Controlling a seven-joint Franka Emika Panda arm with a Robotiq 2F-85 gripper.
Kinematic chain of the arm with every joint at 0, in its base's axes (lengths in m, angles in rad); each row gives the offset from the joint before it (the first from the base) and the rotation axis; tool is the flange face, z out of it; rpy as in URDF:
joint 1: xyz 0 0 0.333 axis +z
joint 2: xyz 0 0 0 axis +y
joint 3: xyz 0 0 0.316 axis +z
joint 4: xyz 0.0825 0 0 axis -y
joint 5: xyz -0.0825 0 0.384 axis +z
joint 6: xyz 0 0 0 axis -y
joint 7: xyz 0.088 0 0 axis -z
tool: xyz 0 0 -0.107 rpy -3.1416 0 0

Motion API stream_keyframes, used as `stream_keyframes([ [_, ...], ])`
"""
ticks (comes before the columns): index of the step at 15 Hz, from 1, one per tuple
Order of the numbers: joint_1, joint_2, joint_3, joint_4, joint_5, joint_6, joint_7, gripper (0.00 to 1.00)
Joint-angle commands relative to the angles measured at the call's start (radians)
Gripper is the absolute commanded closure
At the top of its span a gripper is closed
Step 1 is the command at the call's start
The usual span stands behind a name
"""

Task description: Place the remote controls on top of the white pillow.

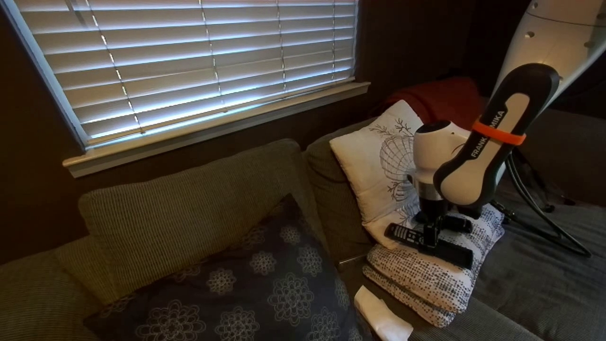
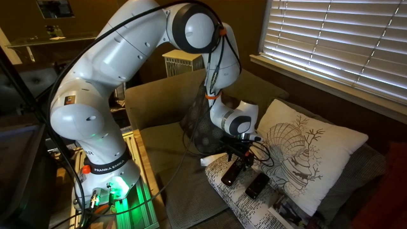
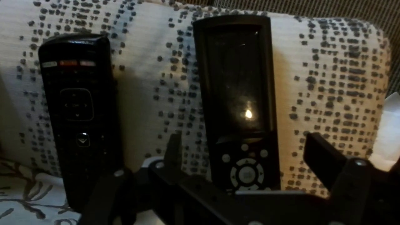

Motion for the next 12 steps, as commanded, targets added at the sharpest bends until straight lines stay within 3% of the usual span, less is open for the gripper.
stream_keyframes([
  [1,0.002,0.034,0.002,0.022,0.008,0.019,-0.007,0.0],
  [10,-0.002,0.096,0.009,0.042,0.009,0.156,-0.022,0.0],
  [11,0.001,0.102,0.007,0.046,0.008,0.158,-0.021,0.09],
  [12,-0.001,0.106,0.01,0.051,0.009,0.161,-0.023,0.26],
])
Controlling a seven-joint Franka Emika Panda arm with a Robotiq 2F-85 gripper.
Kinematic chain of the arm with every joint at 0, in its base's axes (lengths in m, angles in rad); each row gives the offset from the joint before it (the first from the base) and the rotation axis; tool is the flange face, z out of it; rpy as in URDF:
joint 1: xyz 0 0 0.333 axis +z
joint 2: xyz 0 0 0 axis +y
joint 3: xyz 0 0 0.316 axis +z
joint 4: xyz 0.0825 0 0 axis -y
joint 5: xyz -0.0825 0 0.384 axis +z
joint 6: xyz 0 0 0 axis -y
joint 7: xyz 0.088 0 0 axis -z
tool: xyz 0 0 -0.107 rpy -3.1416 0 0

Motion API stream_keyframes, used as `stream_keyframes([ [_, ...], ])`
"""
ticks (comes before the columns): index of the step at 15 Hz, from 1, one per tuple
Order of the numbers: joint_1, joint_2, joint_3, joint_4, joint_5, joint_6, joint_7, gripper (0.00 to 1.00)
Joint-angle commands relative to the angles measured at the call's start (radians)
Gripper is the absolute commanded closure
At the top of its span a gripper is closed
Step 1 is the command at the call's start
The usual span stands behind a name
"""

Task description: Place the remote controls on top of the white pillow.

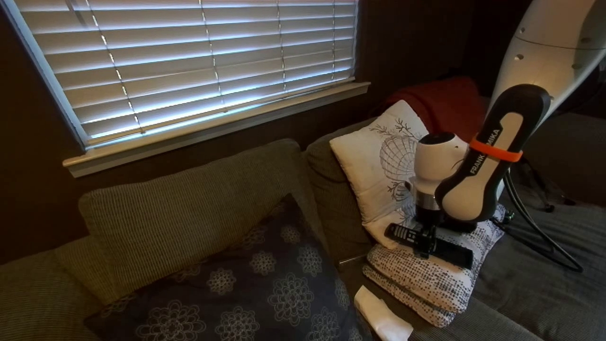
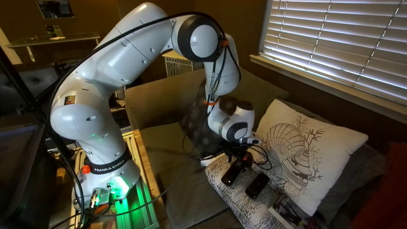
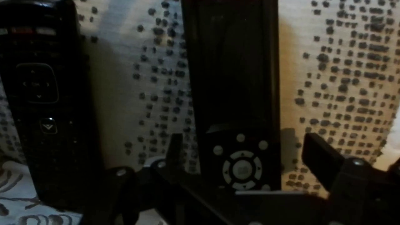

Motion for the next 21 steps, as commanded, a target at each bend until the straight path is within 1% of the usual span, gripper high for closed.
stream_keyframes([
  [1,-0.001,0.034,0.005,0.034,0.009,0.027,-0.021,0.34],
  [3,0.003,0.035,0.002,0.034,0.008,0.038,-0.018,0.47],
  [4,0.004,0.032,0.002,0.031,0.008,0.041,-0.018,0.56],
  [5,0.006,0.026,0.0,0.026,0.007,0.045,-0.016,0.62],
  [6,0.007,0.022,-0.001,0.02,0.008,0.047,-0.014,0.63],
  [11,0.002,-0.006,0.003,-0.003,0.011,0.051,-0.014,0.63],
  [13,-0.005,-0.038,0.01,-0.027,0.012,0.048,-0.02,0.63],
  [16,-0.022,-0.097,0.029,-0.069,0.01,0.026,-0.041,0.63],
  [21,-0.041,-0.232,0.056,-0.172,0.007,-0.014,-0.086,0.63],
])
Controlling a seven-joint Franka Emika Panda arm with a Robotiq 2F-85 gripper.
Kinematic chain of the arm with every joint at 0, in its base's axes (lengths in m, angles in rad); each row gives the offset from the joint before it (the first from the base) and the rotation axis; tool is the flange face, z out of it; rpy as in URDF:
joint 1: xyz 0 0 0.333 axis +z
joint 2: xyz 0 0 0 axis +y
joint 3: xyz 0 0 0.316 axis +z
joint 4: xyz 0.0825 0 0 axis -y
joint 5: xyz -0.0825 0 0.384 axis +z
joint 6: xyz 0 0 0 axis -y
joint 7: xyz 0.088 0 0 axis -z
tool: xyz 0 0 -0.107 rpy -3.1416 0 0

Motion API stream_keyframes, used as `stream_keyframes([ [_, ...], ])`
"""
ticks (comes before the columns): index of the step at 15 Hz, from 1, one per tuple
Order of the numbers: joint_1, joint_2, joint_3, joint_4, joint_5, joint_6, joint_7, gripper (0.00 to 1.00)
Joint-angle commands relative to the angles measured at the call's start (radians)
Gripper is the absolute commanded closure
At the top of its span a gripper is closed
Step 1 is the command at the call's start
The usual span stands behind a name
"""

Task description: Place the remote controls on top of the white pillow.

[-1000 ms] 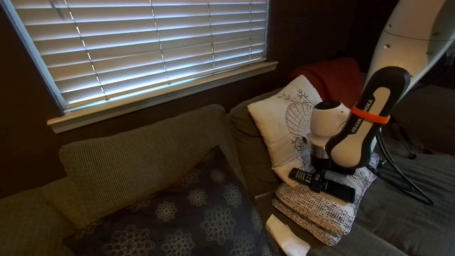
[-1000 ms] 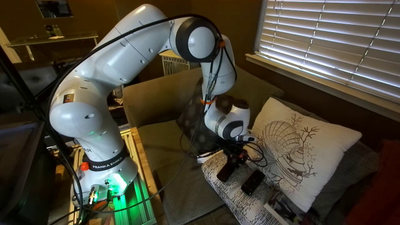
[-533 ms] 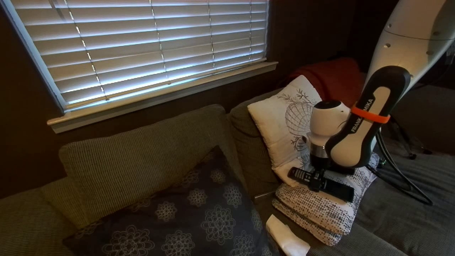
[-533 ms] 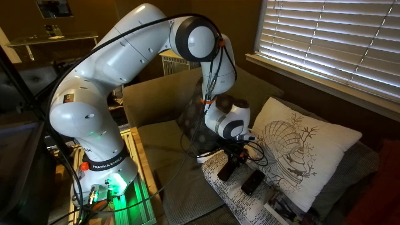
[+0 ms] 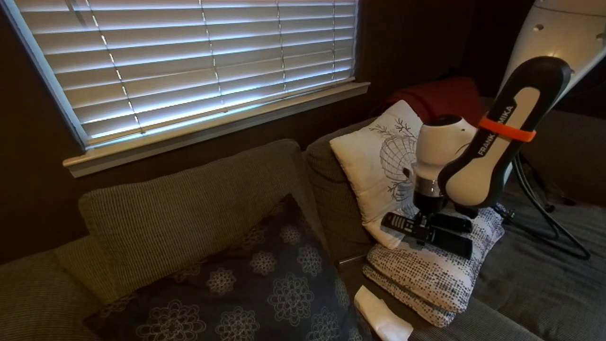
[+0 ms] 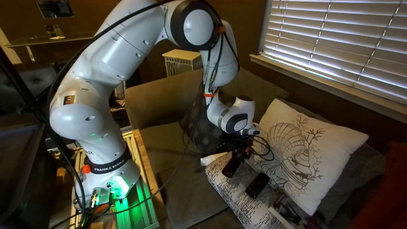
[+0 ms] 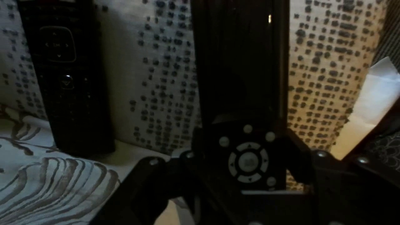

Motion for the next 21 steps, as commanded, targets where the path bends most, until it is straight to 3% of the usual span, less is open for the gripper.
stream_keyframes([
  [1,-0.035,-0.151,0.035,-0.115,0.013,-0.046,-0.053,0.63],
  [6,-0.093,-0.333,0.096,-0.207,0.049,-0.099,-0.097,0.63],
  [11,-0.155,-0.491,0.185,-0.194,0.196,-0.242,-0.177,0.63],
  [18,-0.11,-0.611,0.156,-0.061,0.337,-0.449,-0.208,0.63],
  [19,-0.093,-0.587,0.138,-0.097,0.298,-0.387,-0.186,0.38],
  [21,-0.089,-0.604,0.134,-0.07,0.311,-0.421,-0.186,0.38],
])
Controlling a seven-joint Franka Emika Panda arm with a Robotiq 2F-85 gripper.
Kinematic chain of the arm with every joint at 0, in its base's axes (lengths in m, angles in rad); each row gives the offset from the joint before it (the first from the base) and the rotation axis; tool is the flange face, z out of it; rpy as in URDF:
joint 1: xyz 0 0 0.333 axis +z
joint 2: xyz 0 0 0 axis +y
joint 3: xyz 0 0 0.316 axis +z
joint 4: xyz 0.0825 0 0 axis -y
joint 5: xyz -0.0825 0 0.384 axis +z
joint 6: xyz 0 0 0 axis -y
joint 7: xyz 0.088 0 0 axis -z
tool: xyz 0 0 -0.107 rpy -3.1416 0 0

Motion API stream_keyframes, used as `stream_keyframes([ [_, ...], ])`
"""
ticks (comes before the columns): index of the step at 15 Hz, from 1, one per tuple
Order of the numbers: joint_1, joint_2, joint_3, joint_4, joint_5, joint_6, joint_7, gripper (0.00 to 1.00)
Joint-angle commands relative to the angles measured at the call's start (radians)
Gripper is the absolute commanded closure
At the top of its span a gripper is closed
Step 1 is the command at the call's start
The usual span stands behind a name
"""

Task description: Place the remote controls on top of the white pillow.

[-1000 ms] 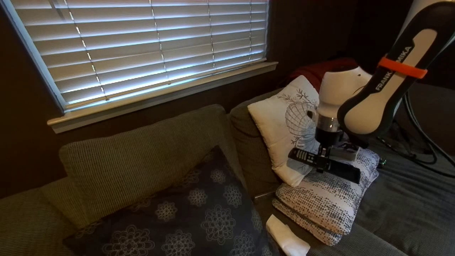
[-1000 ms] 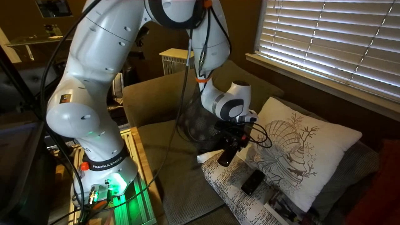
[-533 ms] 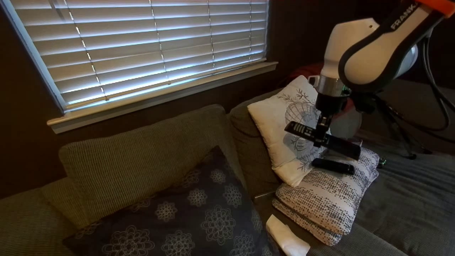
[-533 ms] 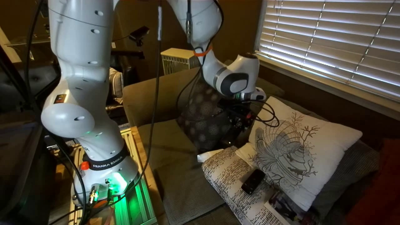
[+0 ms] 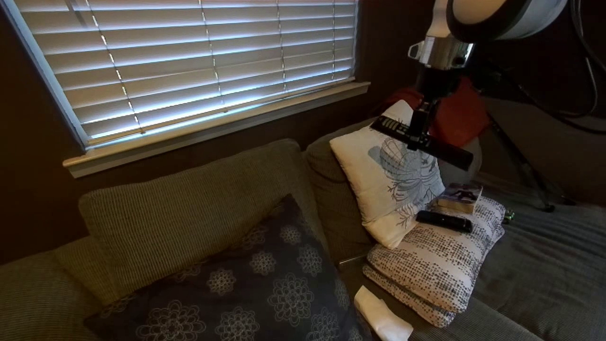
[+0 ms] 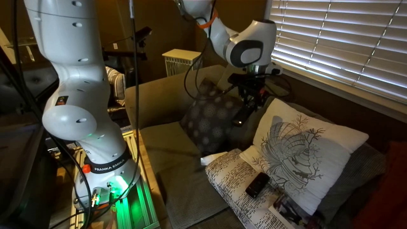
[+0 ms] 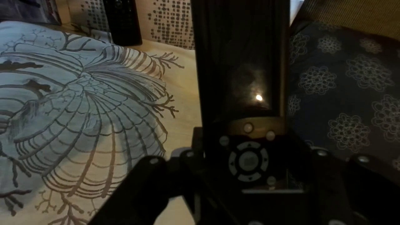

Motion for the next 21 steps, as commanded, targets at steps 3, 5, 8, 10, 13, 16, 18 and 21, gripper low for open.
stream_keyframes([
  [3,0.036,0.001,-0.036,0.005,0.013,-0.007,-0.007,0.38],
  [5,0.037,0.001,-0.036,0.006,0.013,-0.008,-0.007,0.63],
  [8,0.043,0.009,-0.045,0.055,0.043,-0.033,0.011,0.63],
  [10,0.055,0.023,-0.055,0.102,0.028,-0.045,0.043,0.63],
  [13,0.077,0.055,-0.066,0.192,0.009,-0.058,0.091,0.63],
  [16,0.095,0.108,-0.071,0.299,0.001,-0.074,0.124,0.63],
  [18,0.105,0.151,-0.075,0.373,-0.01,-0.084,0.148,0.63],
  [21,0.113,0.226,-0.088,0.494,-0.017,-0.127,0.18,0.63],
])
